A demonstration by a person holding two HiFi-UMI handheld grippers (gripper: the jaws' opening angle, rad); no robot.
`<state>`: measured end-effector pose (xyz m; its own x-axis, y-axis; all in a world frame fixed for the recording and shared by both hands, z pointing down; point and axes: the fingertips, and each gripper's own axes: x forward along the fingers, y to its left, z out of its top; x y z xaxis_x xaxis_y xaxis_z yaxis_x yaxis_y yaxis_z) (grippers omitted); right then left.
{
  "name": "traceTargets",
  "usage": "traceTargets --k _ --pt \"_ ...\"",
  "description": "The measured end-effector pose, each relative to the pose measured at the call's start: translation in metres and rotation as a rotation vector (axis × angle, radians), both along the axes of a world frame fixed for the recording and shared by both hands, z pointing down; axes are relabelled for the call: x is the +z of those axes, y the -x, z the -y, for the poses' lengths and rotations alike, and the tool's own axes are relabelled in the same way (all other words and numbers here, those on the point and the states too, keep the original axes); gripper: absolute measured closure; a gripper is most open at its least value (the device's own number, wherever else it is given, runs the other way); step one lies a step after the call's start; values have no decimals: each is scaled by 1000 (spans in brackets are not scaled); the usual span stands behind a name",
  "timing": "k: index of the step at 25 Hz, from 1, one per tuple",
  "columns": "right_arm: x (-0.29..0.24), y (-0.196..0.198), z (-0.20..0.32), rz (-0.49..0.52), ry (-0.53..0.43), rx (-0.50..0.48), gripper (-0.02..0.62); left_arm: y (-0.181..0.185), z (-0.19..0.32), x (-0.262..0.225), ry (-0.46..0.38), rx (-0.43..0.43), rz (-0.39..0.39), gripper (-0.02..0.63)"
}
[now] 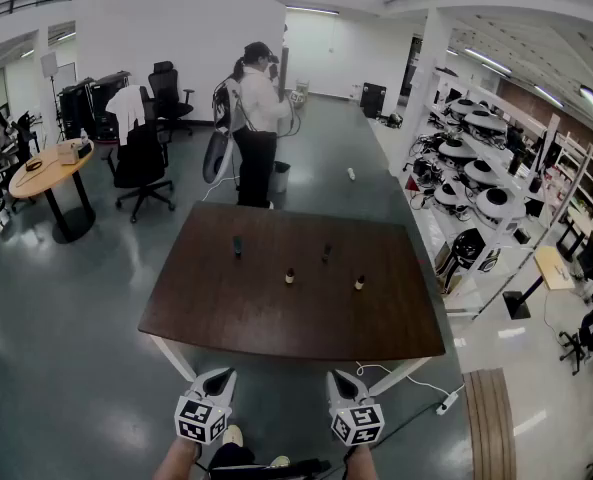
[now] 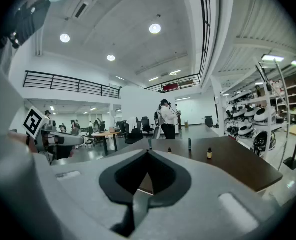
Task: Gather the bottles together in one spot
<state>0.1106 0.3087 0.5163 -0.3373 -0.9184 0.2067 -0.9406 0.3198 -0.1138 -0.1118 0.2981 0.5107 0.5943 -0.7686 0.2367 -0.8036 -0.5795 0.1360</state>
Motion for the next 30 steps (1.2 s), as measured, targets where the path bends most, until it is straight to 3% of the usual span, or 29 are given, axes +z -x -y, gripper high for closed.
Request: traceTargets --k 13,21,30 --pt "-11 6 38 17 9 40 594 6 42 -13 -14 32 8 605" --pt "-12 34 62 -8 29 55 594 22 81 -21 -39 56 -14 604" --pt "-11 60 80 -12 28 155 594 53 113 -8 -19 101 -35 605"
